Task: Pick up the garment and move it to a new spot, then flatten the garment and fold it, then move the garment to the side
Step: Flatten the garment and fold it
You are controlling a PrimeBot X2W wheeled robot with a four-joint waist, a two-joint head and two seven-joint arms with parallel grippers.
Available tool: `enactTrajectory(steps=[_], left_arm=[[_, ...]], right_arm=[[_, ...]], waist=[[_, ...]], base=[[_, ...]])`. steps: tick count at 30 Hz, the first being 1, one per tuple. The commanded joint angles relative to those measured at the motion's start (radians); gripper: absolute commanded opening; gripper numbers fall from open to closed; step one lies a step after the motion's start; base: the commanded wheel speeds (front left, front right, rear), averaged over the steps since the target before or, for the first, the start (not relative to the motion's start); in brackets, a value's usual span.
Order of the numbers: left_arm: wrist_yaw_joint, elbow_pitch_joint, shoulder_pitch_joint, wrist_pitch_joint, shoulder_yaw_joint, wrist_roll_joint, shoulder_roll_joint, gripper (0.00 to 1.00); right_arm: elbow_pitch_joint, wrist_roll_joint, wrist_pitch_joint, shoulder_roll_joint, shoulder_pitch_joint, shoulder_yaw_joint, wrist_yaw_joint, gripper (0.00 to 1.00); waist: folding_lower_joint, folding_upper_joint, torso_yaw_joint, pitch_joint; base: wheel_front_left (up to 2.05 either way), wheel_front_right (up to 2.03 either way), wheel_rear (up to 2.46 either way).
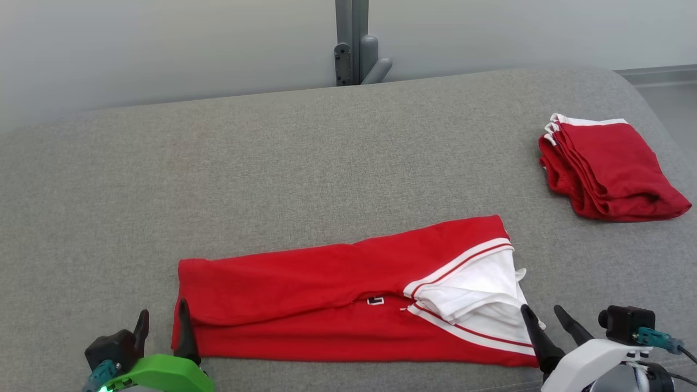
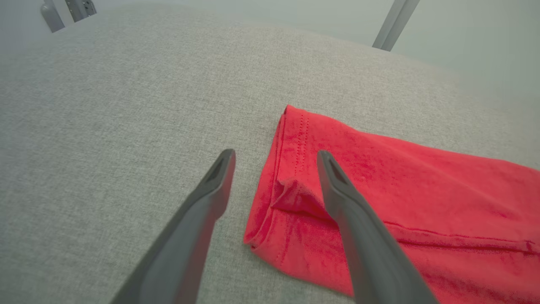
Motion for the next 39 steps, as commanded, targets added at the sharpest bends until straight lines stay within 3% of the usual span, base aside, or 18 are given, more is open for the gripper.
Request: enactTrajectory(steps=[1, 10, 17, 24, 29, 39], left_arm=[[0.009, -0.02, 0.014, -0.007, 0.004, 0.014, 0.004, 1.0], [0.029, -0.153, 0.023, -0.006, 0.015, 0.088, -0.018, 1.0], [0.027, -0.168, 0.024, -0.006, 0.007, 0.107, -0.033, 1.0], [0.021, -0.162, 0.015, -0.006, 0.005, 0.117, -0.041, 1.0], [0.016, -0.157, 0.01, -0.006, 0.012, 0.122, -0.046, 1.0], [0.011, -0.15, 0.028, -0.006, 0.027, 0.132, -0.057, 1.0]], right_arm=[[-0.01, -0.009, -0.009, -0.003, 0.016, -0.013, -0.001, 1.0], [-0.088, -0.062, 0.014, 0.008, 0.043, -0.123, -0.001, 1.0], [-0.075, -0.098, 0.083, 0.002, -0.022, -0.121, -0.001, 1.0], [0.077, -0.077, 0.151, -0.009, -0.148, -0.08, -0.001, 1.0], [0.256, -0.052, 0.203, -0.015, -0.227, -0.036, -0.001, 1.0], [0.401, 0.033, 0.245, 0.013, -0.277, 0.034, -0.001, 1.0]], waist=[[0.0001, -0.0001, 0.005, -0.005], [0.0001, -0.0001, 0.011, -0.031], [0.0001, -0.0001, 0.023, -0.034], [0.0001, -0.0001, 0.066, -0.026], [0.0001, -0.0001, 0.108, -0.027], [0.0001, -0.0001, 0.132, -0.033]], base=[[0.0, 0.0, 0.0], [0.0, 0.0, 0.0], [0.0, 0.0, 0.0], [0.0, 0.0, 0.0], [0.0, 0.0, 0.0], [0.0, 0.0, 0.0]])
